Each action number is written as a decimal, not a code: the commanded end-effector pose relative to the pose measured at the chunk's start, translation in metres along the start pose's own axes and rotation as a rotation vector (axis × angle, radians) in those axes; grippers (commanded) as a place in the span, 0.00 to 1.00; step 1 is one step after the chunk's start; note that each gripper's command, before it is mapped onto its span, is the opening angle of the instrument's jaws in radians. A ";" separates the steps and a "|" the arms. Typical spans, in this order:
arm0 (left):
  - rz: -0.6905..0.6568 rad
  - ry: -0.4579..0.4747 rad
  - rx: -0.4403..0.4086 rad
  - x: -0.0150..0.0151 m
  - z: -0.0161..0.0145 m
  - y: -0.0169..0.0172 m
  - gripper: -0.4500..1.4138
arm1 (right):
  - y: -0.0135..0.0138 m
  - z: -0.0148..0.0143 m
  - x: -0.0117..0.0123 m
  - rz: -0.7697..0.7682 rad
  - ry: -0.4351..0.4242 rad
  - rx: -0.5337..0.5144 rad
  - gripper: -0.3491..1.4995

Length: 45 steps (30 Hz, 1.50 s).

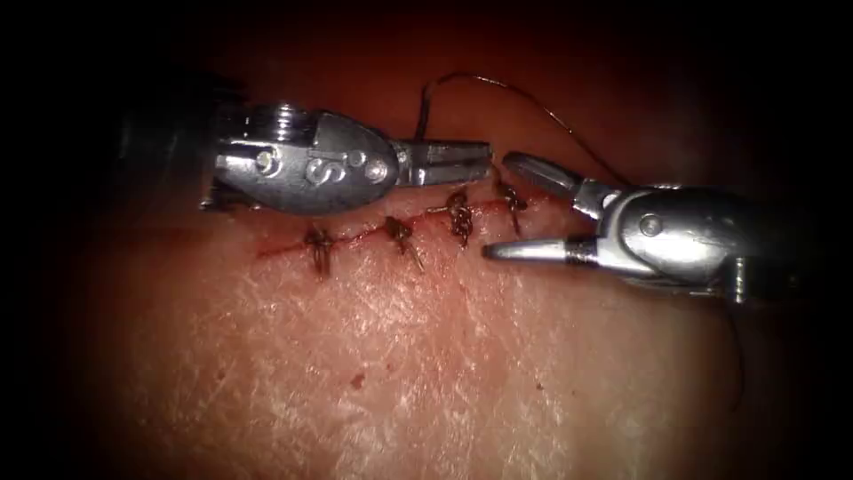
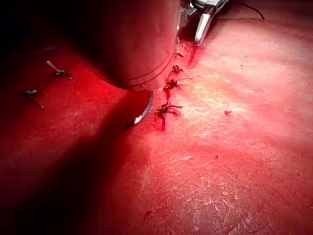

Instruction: Wound Closure

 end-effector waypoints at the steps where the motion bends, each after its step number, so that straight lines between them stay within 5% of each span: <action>1: 0.000 0.000 0.002 -0.0002 0.0008 0.0001 0.00 | 0.0001 0.0013 -0.0006 -0.001 -0.010 -0.002 0.88; 28: 0.001 -0.004 0.005 0.0000 0.0010 0.0006 0.00 | 0.0011 0.0078 -0.0023 -0.009 -0.062 -0.003 0.84; 30: 0.001 -0.004 0.005 0.0000 0.0010 0.0006 0.00 | 0.0011 0.0077 -0.0025 -0.008 -0.066 0.017 0.71; 31: 0.001 -0.004 0.005 0.0000 0.0010 0.0006 0.00 | 0.0011 0.0077 -0.0025 -0.008 -0.065 0.033 0.50; 32: 0.001 -0.004 0.005 0.0000 0.0010 0.0006 0.00 | 0.0010 0.0075 -0.0025 -0.011 -0.062 0.042 0.13; 33: 0.001 -0.004 0.005 0.0000 0.0010 0.0006 0.00 | 0.0010 0.0074 -0.0025 -0.005 -0.062 0.050 0.00; 44: 0.003 -0.009 0.002 -0.0002 0.0012 0.0009 0.00 | 0.0023 0.0062 -0.0010 -0.015 -0.008 0.008 0.00; 45: 0.004 -0.008 0.001 -0.0003 0.0010 0.0008 0.00 | 0.0026 0.0059 -0.0005 -0.011 -0.003 -0.002 0.42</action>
